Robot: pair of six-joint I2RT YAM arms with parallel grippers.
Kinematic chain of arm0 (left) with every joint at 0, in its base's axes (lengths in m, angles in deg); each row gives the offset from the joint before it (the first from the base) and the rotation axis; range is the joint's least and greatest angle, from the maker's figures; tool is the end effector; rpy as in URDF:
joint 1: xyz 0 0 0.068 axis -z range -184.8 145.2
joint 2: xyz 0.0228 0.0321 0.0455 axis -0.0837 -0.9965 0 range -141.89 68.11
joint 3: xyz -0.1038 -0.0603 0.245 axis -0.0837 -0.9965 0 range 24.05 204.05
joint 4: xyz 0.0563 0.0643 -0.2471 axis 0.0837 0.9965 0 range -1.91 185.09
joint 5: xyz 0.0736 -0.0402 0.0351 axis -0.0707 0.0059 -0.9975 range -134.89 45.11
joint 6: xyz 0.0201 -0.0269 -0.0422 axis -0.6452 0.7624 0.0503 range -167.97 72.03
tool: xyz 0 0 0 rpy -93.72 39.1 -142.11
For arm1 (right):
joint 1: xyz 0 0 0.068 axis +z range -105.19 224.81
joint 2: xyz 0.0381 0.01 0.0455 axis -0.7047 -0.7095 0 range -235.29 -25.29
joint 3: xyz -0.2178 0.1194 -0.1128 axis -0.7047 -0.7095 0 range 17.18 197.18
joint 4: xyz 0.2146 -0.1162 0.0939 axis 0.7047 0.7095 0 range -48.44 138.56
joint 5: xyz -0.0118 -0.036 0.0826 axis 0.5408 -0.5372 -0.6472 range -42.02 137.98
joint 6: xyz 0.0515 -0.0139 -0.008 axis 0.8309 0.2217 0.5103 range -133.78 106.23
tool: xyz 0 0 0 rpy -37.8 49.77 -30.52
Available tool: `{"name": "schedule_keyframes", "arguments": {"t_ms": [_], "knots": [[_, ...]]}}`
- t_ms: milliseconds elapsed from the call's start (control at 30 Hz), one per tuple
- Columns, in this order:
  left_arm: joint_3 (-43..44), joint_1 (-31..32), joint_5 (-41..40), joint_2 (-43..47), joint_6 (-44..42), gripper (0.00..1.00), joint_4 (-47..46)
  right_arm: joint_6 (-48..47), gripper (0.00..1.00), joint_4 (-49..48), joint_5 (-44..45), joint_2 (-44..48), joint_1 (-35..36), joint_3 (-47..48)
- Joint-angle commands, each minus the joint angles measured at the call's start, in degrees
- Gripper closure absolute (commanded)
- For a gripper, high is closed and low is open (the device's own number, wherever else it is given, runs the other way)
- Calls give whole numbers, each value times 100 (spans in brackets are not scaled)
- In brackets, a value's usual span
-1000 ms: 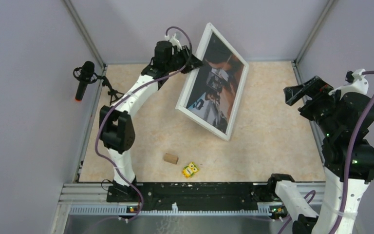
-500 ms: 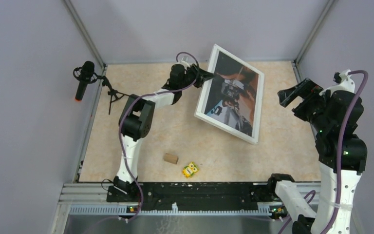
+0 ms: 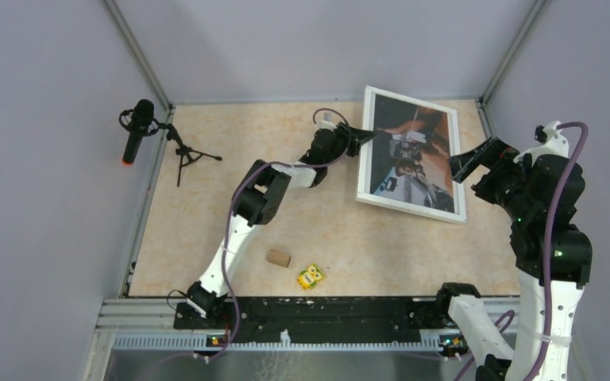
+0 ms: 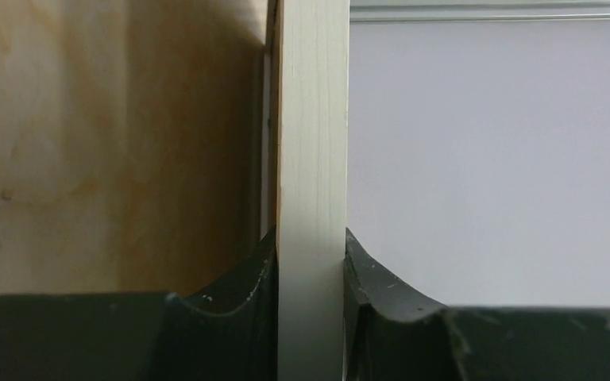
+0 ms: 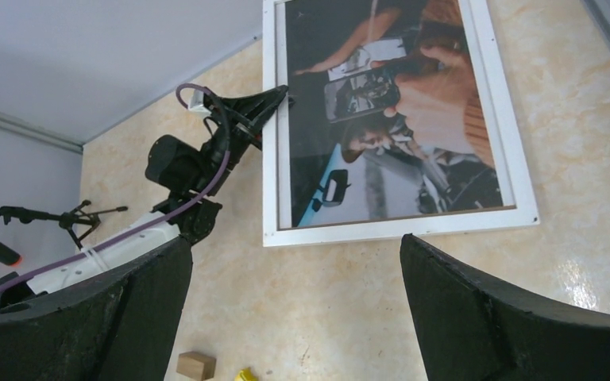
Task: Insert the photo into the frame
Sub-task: Turn over the photo frame at the center of the board.
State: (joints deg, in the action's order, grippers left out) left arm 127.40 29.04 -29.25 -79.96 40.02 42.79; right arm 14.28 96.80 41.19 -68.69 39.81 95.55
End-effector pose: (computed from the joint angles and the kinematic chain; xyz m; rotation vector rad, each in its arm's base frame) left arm 0.4670 -0.3247 0.1244 -0.6265 1.8016 -1.7939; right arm 0.0972 -0.0042 0.4465 0.4748 1.8820 0.3826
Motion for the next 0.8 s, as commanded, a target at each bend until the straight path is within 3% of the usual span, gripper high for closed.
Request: {"name": "schedule_keyframes", "arguments": {"t_ms": [0,33,267,567,600,767], "knots": [[286,255,-567,9,-50,100,-374,-134,1,-137,-150,82,25,-39],[308,254,-541,-17,-163,100,-207,-162,1,-115,-229,86,25,-27],[295,264,-161,187,-1349,62,1255,-199,1,2,-583,279,25,-200],[143,276,-61,765,-2550,36,2702,-182,1,163,-606,450,25,-280],[191,279,1,804,-2673,29,2883,-183,1,182,-605,459,25,-289],[541,388,-251,1146,-3695,14,4337,-339,1,345,-505,448,25,-218]]}}
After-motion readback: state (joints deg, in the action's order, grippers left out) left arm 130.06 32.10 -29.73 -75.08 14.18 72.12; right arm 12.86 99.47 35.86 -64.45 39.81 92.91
